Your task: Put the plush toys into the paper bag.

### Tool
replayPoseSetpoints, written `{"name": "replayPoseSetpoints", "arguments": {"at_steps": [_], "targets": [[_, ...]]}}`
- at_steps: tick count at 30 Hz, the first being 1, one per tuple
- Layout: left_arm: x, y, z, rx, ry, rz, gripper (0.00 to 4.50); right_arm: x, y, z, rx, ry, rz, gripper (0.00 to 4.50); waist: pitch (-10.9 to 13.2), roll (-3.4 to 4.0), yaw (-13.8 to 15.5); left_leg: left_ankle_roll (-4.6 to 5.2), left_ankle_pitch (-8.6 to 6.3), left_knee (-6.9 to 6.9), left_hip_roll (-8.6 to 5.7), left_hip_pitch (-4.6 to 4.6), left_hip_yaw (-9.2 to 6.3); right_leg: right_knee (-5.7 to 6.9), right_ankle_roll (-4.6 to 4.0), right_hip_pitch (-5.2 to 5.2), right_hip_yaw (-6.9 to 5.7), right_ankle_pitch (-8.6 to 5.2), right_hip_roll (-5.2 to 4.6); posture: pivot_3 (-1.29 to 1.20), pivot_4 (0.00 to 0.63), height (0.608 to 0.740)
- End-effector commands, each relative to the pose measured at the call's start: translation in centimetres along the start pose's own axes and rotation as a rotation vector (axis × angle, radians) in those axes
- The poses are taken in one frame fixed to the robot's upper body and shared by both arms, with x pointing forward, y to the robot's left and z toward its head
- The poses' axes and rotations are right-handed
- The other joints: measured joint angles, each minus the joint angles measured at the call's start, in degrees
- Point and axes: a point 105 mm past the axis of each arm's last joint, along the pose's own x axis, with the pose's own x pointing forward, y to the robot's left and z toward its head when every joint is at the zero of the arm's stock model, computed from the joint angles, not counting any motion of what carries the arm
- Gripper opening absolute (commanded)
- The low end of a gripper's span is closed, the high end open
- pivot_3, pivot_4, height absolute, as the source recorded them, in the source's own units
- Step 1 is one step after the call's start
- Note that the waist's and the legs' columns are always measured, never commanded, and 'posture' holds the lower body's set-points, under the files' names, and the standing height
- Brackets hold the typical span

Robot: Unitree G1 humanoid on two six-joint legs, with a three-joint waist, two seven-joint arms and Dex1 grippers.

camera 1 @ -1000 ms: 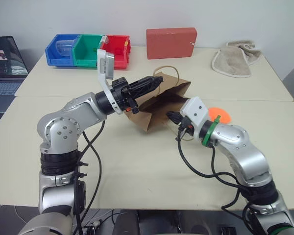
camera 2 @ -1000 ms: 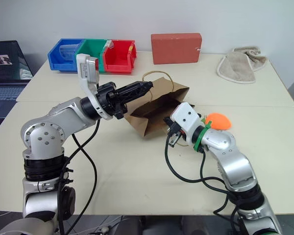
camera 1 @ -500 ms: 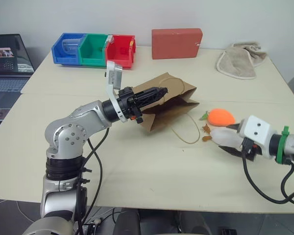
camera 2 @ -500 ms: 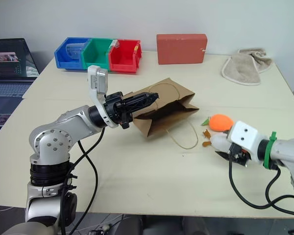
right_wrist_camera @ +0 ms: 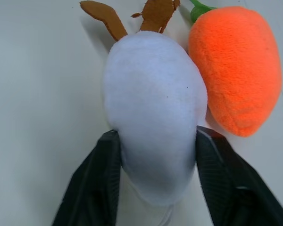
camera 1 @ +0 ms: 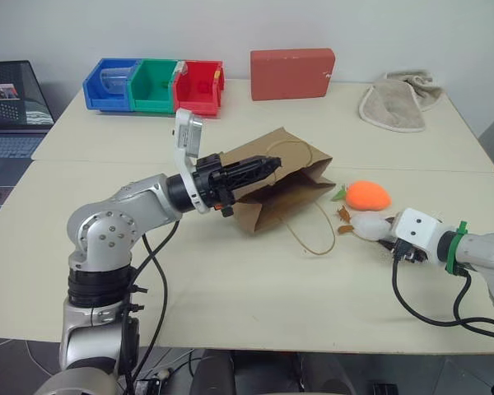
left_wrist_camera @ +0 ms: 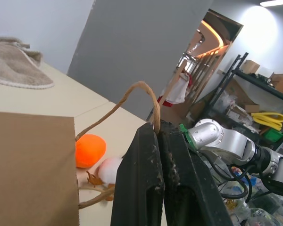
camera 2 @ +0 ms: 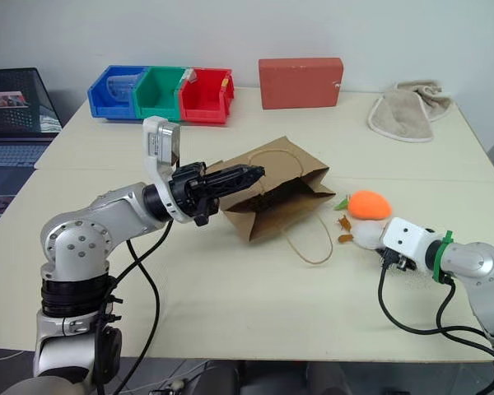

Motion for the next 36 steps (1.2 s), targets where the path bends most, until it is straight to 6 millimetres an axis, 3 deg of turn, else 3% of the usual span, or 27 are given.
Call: {"name": "replayPoseSetpoints", "arguments": {"at_steps": [1,4,10,12,14,20,29,36], "targets": [[-0.3,-1.2,0.8,0.029,-0.017,-0.04,0.0,0.0,-0.5,0.6,-0.023,-0.028,-0.02,0.99,0.0,0.0,0.08,0.0,0.0,0.0,0.0,0.0,0.0,0.0,0.0,0.01,0.0,0.0,0.0,0.0,0.15,0.74],[-0.5,-1.2,0.9,0.024,-0.021,-0.036,0.0,-0.8,-0.8,1.8,-0.003,-0.094,-0.001,0.08,0.0,0.0,0.12,0.0,0.0,0.01,0.0,0.01,0.0,0.02,0.0,0.01,0.0,0.0,0.0,0.0,0.15,0.74],[-0.4,-1.2,1.0,0.022,-0.024,-0.037,0.0,-4.8,-2.0,5.3,-0.035,-0.198,0.079,0.0,0.02,0.04,0.19,0.0,0.0,0.01,0.0,0.0,0.01,0.06,0.0,0.0,0.01,0.0,0.0,0.0,0.15,0.74],[-0.3,-1.4,1.3,0.026,-0.026,-0.05,0.0,-6.4,-2.8,8.1,-0.061,-0.265,0.096,0.0,0.02,0.04,0.05,0.0,0.0,0.01,0.01,0.01,-0.02,0.05,0.0,0.02,-0.02,0.0,0.0,0.0,0.15,0.74],[-0.3,-1.4,1.4,0.029,-0.024,-0.06,0.0,-6.7,-2.8,9.6,-0.08,-0.3,0.109,0.0,0.01,0.03,-0.03,0.0,0.0,0.02,0.02,0.04,0.01,0.1,-0.01,0.02,0.01,0.01,0.0,0.0,0.15,0.74],[0.1,-1.7,1.6,0.035,-0.026,-0.086,0.0,-3.3,-1.7,12.9,-0.117,-0.381,0.128,0.0,-0.01,-0.01,-0.15,0.0,0.01,0.06,0.03,0.05,-0.01,0.1,-0.01,0.03,-0.01,0.01,0.02,0.0,0.15,0.74],[0.3,-2.1,1.2,0.037,-0.018,-0.106,0.0,2.6,-0.6,15.6,-0.184,-0.382,0.102,0.0,-0.01,0.0,-0.05,-0.01,0.02,0.02,0.03,-0.02,-0.02,0.16,-0.01,-0.13,-0.04,0.0,0.01,0.0,0.15,0.74],[0.5,-2.1,0.6,0.032,-0.012,-0.112,0.0,5.1,0.8,19.1,-0.161,-0.429,0.085,0.0,-0.01,0.0,-0.07,-0.06,0.05,0.02,0.04,-0.03,-0.05,0.26,-0.02,-0.17,-0.06,0.0,0.01,0.0,0.15,0.74]]}}
